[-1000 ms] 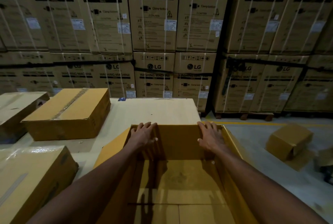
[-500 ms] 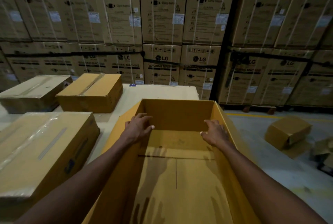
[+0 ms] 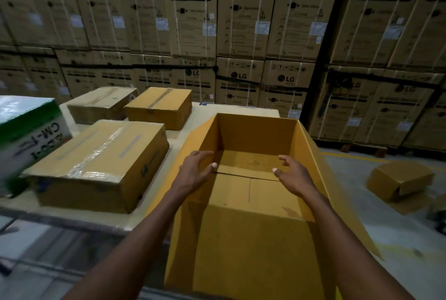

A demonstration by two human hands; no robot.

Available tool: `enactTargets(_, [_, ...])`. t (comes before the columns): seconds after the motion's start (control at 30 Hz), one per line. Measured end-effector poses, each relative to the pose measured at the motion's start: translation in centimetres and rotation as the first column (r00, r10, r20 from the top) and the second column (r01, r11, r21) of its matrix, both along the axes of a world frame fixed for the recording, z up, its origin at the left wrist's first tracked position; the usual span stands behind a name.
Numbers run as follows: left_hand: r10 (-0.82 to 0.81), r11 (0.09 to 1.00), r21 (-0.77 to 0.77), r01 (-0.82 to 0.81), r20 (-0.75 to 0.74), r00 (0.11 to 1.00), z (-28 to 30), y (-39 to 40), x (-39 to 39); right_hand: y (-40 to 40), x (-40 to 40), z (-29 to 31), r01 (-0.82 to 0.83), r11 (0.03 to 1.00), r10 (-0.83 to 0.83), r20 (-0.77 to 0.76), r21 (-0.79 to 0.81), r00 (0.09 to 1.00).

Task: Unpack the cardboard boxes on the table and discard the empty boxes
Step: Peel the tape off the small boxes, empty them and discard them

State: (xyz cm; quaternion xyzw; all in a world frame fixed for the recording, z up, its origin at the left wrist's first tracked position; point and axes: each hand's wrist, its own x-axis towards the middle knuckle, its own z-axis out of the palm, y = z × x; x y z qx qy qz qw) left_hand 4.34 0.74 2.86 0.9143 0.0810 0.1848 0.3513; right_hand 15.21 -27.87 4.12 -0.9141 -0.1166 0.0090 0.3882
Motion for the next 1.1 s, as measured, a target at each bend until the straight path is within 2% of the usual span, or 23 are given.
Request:
enactTargets(0.2, [0.072, 0.962, -0.271, -0.043, 0.098, 0.993, 0.0, 1.9, -7.7, 4.8, -8.2, 1.4, -0.070, 0.947, 0.049, 0.073, 0.312, 0.996])
enactTargets(0.4, [0.275, 0.909, -0.347, -0.231, 0.083, 0.958, -3.5, 8.3, -14.6, 14.7, -15.4, 0.5, -0.138, 0.867, 0.137, 0.036, 0.479, 0.990])
enactTargets(0.67, [0.382, 0.794, -0.517, -0.319, 0.017, 0.924, -7.2, 18.1, -22.9, 29.3, -21.8, -3.8, -0.106, 0.830, 0.155, -0.045, 0.548, 0.987])
enactTargets(0.8, [0.380, 0.739, -0.584, -0.336, -0.050, 0.924, -8.7, 22.7, -25.5, 35.3, -24.4, -6.7, -0.106, 0.854, 0.194, -0.122, 0.509, 0.974])
enactTargets(1.0, [0.382, 0.715, -0.607, -0.347, -0.076, 0.921, -10.4, 28.4, -25.1, 41.2, -24.4, -9.9, -0.115, 0.909, 0.218, -0.223, 0.400, 0.950])
enactTargets(1.1, [0.406, 0.739, -0.568, -0.362, -0.053, 0.913, -11.0, 31.5, -23.1, 44.3, -22.6, -11.0, -0.102, 0.921, 0.202, -0.236, 0.375, 0.951])
